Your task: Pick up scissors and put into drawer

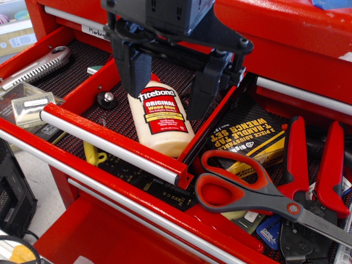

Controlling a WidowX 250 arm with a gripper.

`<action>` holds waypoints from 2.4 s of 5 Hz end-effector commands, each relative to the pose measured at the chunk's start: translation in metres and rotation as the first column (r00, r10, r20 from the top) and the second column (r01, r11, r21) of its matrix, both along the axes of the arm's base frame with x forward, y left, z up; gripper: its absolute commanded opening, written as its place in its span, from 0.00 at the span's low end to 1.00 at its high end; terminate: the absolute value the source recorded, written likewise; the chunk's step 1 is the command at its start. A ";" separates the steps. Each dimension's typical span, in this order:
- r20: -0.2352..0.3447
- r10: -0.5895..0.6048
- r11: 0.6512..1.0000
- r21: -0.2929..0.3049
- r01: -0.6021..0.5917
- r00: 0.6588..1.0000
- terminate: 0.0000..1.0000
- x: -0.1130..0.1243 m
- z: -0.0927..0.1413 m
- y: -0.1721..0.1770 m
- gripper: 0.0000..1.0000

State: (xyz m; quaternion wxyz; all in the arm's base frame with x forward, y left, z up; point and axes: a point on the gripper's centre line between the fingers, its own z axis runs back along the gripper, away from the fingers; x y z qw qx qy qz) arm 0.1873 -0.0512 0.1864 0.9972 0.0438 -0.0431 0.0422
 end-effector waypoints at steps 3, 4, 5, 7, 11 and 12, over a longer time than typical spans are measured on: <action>0.081 0.481 0.877 -0.065 -0.477 0.873 0.00 0.017 -0.004 -0.060 1.00; 0.092 0.685 0.728 -0.131 -0.673 0.723 0.00 0.026 -0.015 -0.074 1.00; 0.085 0.823 0.566 -0.200 -0.799 0.562 0.00 0.040 -0.036 -0.087 1.00; 0.036 0.882 0.463 -0.249 -0.851 0.469 0.00 0.048 -0.066 -0.105 1.00; -0.046 0.920 0.348 -0.366 -0.863 0.390 0.00 0.046 -0.117 -0.110 1.00; -0.044 0.924 0.338 -0.375 -0.863 0.381 0.00 0.042 -0.123 -0.110 1.00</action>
